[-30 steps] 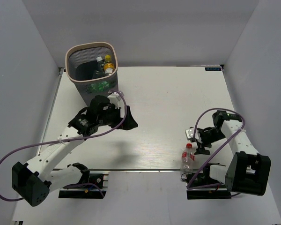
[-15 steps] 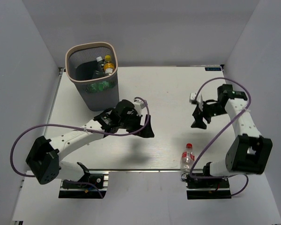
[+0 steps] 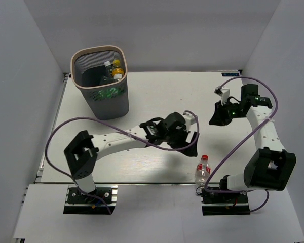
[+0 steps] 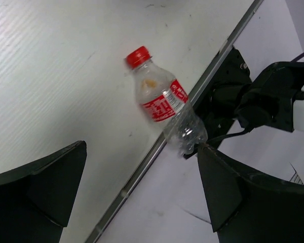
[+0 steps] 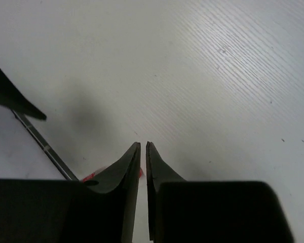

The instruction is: Put the plastic bottles in the bin

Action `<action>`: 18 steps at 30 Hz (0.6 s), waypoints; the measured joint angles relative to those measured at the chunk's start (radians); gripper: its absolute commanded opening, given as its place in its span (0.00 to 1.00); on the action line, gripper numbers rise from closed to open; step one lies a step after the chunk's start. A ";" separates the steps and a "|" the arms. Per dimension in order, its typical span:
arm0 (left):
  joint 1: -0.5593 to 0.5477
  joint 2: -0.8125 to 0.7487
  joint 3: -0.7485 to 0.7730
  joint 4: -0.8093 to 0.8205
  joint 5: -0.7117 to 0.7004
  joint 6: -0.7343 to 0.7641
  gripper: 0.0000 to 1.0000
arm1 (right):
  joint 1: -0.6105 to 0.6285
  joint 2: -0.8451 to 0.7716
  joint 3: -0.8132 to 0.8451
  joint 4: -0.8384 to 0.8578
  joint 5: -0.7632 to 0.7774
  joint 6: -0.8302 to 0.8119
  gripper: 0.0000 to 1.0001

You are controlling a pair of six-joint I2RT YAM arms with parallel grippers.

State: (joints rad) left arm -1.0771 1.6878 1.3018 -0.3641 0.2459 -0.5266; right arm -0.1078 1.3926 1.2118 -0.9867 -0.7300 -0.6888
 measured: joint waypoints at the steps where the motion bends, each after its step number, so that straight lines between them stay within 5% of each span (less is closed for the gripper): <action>1: -0.018 0.032 0.028 -0.001 -0.010 -0.007 1.00 | -0.008 -0.002 0.003 0.017 0.015 0.051 0.14; 6: -0.090 0.203 0.168 -0.056 -0.048 -0.044 1.00 | -0.052 -0.003 0.017 0.087 0.064 0.238 0.45; 18: -0.193 0.377 0.293 -0.153 -0.108 -0.143 1.00 | -0.128 -0.068 -0.017 0.151 0.066 0.339 0.51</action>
State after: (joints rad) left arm -1.2705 2.0644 1.5951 -0.5175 0.1375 -0.6693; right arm -0.2356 1.3243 1.1950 -0.8360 -0.6636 -0.3500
